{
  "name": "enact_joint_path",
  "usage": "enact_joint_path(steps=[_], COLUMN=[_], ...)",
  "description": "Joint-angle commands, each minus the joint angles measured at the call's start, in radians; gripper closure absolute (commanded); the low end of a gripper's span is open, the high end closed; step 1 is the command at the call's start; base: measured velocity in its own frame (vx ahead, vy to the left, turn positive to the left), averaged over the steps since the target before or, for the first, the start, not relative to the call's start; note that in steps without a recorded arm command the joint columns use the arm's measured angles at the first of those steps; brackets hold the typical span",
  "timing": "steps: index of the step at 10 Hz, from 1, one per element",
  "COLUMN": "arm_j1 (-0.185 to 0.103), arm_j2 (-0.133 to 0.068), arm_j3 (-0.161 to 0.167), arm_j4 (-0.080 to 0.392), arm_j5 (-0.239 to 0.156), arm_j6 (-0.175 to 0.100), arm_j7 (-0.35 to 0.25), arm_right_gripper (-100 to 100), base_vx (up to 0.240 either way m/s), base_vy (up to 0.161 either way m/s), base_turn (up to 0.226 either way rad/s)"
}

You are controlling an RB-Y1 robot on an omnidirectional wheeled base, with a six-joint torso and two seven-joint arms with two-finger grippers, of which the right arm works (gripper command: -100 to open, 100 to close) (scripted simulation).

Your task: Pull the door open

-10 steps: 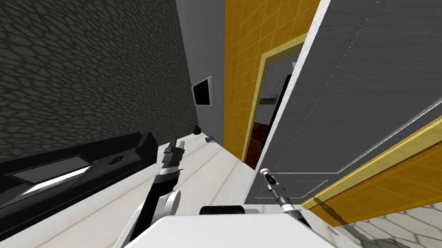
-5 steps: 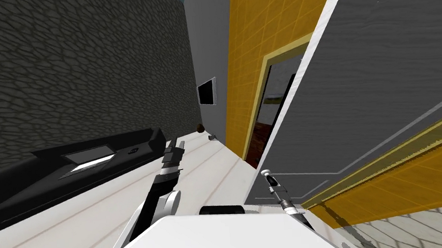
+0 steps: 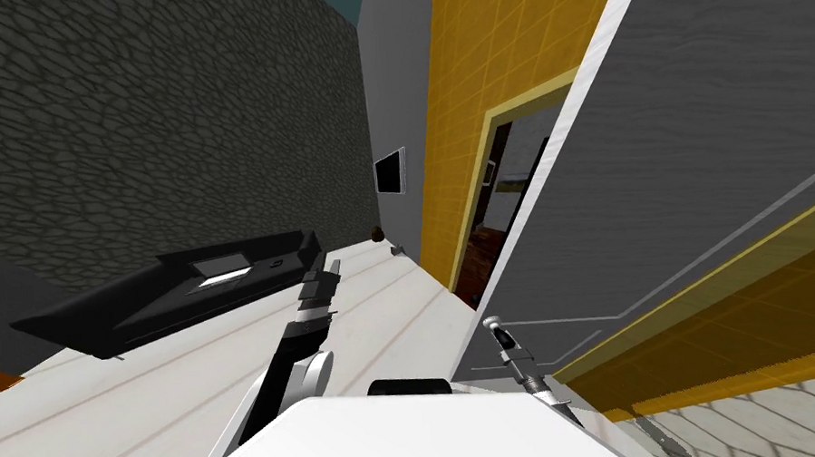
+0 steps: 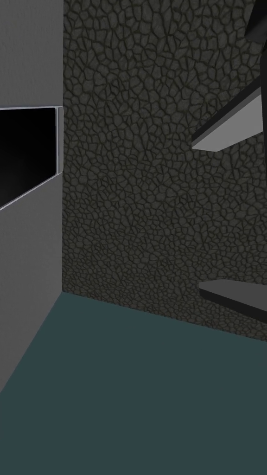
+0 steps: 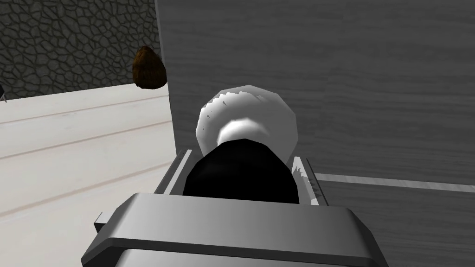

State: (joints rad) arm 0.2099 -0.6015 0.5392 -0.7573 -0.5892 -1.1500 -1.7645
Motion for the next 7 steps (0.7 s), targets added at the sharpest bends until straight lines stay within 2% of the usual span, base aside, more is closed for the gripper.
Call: enact_joint_path(steps=[1,2,3,4,7], arm_j1=[0.002,0.004,0.003,0.003,0.000], arm_j2=[-0.009,-0.012,-0.009,-0.010,-0.014], arm_j3=[0.009,0.012,0.011,0.018,0.026], arm_j4=[0.010,0.013,0.011,0.021,0.036], arm_j5=[0.001,0.002,0.003,0.007,0.012], arm_j6=[-0.021,-0.028,-0.018,-0.028,-0.048], arm_j7=[-0.013,-0.017,-0.012,-0.019,-0.031], arm_right_gripper=[100,100,100,100,100], base_vx=[-0.191,-0.180,-0.081,-0.111,-0.202], base_vy=[-0.033,-0.065,-0.032,-0.041,-0.064], base_turn=[0.129,0.104,0.029,0.139,0.148])
